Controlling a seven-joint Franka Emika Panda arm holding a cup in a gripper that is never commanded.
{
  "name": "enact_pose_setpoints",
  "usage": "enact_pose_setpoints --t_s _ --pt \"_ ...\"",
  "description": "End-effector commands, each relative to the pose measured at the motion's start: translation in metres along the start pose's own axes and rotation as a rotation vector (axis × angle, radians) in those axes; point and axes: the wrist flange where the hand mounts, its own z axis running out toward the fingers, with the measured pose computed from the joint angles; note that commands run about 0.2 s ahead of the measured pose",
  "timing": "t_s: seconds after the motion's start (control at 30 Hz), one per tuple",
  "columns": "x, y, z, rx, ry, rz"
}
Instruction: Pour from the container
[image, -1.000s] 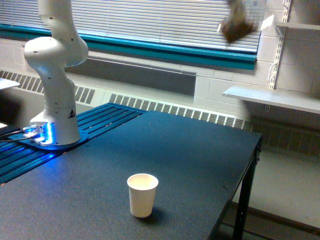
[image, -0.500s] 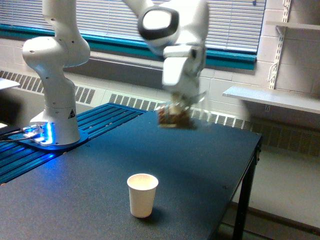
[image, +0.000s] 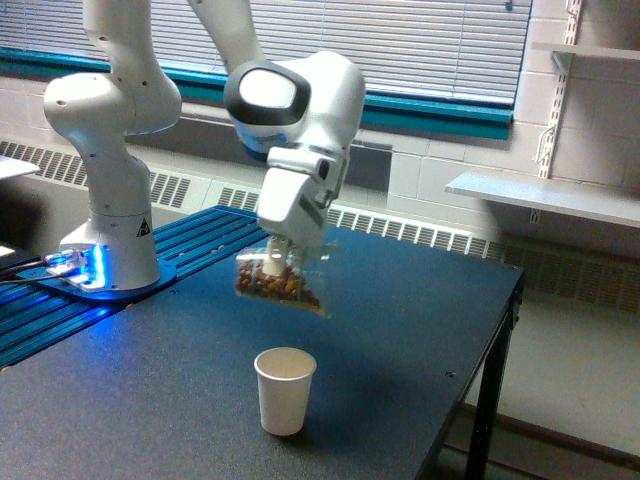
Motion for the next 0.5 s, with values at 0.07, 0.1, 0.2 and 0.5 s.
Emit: enact_pose_setpoints --t_s 0.07,0.1,0.2,0.5 --pt "-0.007 0.021 0.004 -0.027 0.029 0.031" --pt "-0.009 0.023 0.005 -0.032 0.026 0.035" --pt "-0.016 0.027 0.011 -0.036 0.012 0.038" --pt "-0.029 0.040 0.028 -0.060 -0.017 0.034"
